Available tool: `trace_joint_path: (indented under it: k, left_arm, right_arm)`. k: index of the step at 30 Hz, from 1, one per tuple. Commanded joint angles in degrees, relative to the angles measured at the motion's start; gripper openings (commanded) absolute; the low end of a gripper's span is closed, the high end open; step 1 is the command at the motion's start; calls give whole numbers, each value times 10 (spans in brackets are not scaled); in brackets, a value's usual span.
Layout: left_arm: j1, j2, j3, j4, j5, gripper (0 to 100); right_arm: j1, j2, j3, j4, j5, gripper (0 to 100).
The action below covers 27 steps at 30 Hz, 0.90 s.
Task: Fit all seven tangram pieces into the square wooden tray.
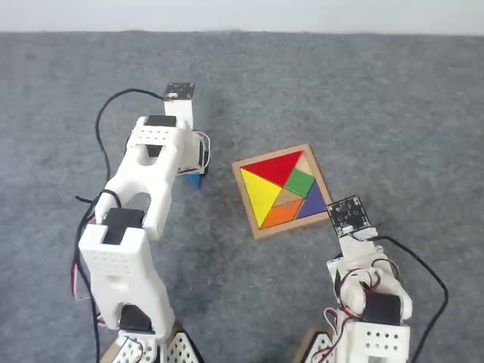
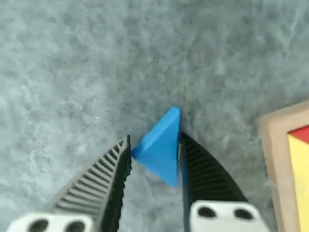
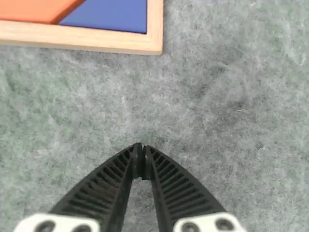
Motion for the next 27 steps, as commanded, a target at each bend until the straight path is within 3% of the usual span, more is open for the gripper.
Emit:
trace_joint_path:
  k: [1,19,27]
  left_arm:
    - [8,-5,-8,6,-25,158]
    - [71,10,-7,41,-90,156]
    - [75,115,-128,143,-90,156]
  right_arm:
    - [-2,-8,10,1,4,8]
    - [-2,-8,10,1,4,8]
    - [-2,-8,10,1,4,8]
